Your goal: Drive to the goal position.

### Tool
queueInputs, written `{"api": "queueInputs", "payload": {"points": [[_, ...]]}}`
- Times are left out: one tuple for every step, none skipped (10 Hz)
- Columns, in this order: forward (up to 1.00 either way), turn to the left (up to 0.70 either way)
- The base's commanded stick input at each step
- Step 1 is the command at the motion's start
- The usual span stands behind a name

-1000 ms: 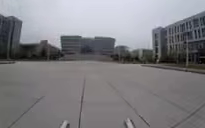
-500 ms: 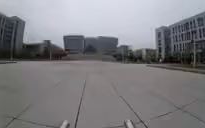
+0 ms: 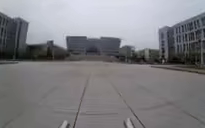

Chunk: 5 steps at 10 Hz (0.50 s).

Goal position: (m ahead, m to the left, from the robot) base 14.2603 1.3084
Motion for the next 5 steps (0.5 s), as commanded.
{"api": "queueInputs", "payload": {"points": [[1.0,0.0],[1.0,0.0],[1.0,0.0],[1.0,0.0],[1.0,0.0]]}}
